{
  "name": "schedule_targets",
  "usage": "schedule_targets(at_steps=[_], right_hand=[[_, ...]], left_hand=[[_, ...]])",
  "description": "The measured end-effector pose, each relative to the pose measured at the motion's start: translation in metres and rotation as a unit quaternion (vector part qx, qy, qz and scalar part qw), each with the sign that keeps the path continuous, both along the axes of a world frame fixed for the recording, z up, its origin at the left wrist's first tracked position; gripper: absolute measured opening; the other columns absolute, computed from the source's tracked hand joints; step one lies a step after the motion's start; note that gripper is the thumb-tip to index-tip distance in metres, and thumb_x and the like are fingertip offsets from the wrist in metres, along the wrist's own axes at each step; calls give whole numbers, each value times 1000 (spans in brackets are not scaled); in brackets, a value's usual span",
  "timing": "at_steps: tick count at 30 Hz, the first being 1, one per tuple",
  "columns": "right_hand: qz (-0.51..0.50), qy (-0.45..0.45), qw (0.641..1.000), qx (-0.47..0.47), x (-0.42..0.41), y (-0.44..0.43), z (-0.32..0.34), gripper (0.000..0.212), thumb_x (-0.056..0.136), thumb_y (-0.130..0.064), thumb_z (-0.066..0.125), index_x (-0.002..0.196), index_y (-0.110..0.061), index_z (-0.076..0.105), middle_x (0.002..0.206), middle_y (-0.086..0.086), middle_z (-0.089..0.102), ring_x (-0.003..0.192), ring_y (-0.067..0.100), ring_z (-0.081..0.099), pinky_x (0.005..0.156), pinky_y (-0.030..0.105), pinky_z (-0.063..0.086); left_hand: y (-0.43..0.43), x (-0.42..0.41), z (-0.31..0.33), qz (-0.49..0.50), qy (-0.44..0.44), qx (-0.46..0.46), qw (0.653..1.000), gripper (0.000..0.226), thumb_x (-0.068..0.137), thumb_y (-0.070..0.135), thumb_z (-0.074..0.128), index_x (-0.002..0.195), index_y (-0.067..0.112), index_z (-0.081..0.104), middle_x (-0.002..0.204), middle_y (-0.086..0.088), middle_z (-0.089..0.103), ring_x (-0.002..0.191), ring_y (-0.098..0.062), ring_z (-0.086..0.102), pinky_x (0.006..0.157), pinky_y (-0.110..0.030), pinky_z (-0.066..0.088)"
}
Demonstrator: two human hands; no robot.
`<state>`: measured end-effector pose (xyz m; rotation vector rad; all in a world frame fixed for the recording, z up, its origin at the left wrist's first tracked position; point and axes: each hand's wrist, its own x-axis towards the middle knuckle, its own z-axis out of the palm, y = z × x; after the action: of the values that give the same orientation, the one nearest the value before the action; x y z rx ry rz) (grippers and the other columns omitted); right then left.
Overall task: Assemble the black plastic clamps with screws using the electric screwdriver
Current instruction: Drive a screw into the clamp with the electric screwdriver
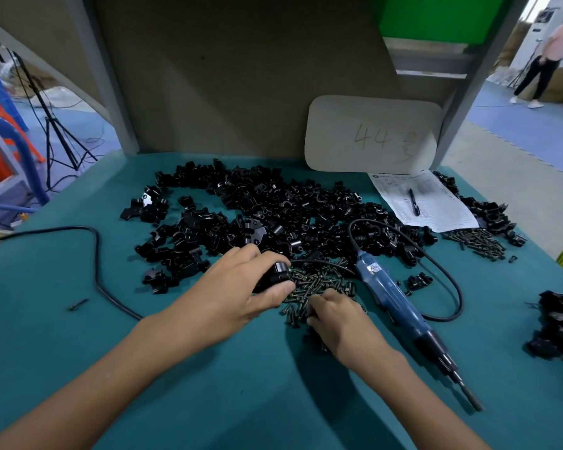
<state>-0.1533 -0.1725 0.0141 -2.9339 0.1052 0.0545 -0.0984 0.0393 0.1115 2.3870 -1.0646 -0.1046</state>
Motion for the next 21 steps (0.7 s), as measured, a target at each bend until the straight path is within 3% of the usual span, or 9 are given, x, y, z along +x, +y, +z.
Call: schedule_targets(at_steps=[6, 8, 9, 10, 11, 13, 14, 15, 21], right_hand=[[-9, -19, 998, -52, 1, -2, -5, 21, 99, 0, 51, 112, -15, 47, 115, 5, 53, 100, 24, 49, 77, 28, 29], [-36, -47, 998, 7, -2, -4, 8, 14, 103, -5, 46, 107, -18, 45, 107, 2, 56, 89, 20, 47, 75, 31, 33], [-53, -76, 992, 83, -4, -5, 18, 9, 106, -11, 46, 105, -19, 49, 99, -1, 60, 83, 19, 51, 72, 33, 38], [-67, -103, 973, 196, -8, -6, 30, 8, 107, -17, 49, 103, -20, 55, 90, -3, 64, 78, 17, 57, 70, 34, 45], [-73, -121, 930, 339, -13, -5, 44, 10, 105, -19, 54, 100, -20, 63, 85, -1, 68, 76, 14, 63, 69, 34, 52], [-34, -104, 782, 614, -25, 1, 74, 14, 100, -16, 63, 94, -22, 75, 85, 1, 73, 78, 12, 69, 70, 27, 57], [-6, -86, 721, 688, -31, 4, 85, 14, 96, -17, 65, 92, -23, 77, 86, 2, 72, 79, 13, 69, 70, 25, 57], [18, -72, 690, 720, -34, 8, 94, 12, 93, -18, 67, 92, -23, 78, 86, 4, 72, 79, 14, 68, 70, 24, 57], [50, -44, 673, 736, -35, 15, 106, 12, 90, -16, 66, 92, -20, 77, 88, 6, 71, 80, 13, 67, 69, 24, 57]], left_hand=[[1, -2, 1, -1, -9, -10, 1000, 57, 86, 75, 27, 129, 43, 49, 99, 22, 43, 106, 7, 38, 80, -14, 35], [3, -2, 2, 2, -20, -12, 1000, 59, 86, 76, 25, 129, 43, 48, 100, 23, 42, 106, 7, 37, 80, -13, 34], [4, -2, 2, 4, -26, -13, 1000, 60, 85, 77, 25, 129, 43, 48, 100, 24, 42, 107, 8, 36, 80, -13, 34], [5, -2, 2, 6, -29, -16, 999, 62, 85, 77, 24, 130, 42, 48, 100, 25, 41, 107, 9, 35, 81, -13, 34], [5, -2, 3, 7, -31, -19, 999, 62, 85, 77, 24, 131, 42, 48, 101, 25, 41, 107, 9, 35, 81, -12, 33], [5, -3, 5, 5, -34, -19, 999, 62, 86, 76, 24, 131, 41, 48, 101, 24, 41, 107, 9, 34, 82, -11, 33], [4, -4, 6, 2, -36, -16, 999, 61, 86, 75, 25, 132, 40, 48, 101, 24, 41, 107, 8, 34, 82, -10, 32], [4, -4, 7, -1, -40, -15, 999, 60, 87, 74, 26, 132, 40, 48, 101, 23, 42, 107, 8, 35, 82, -10, 32], [0, -8, 14, -17, -39, -17, 999, 54, 89, 69, 31, 130, 40, 51, 99, 24, 41, 105, 5, 37, 82, -12, 33]])
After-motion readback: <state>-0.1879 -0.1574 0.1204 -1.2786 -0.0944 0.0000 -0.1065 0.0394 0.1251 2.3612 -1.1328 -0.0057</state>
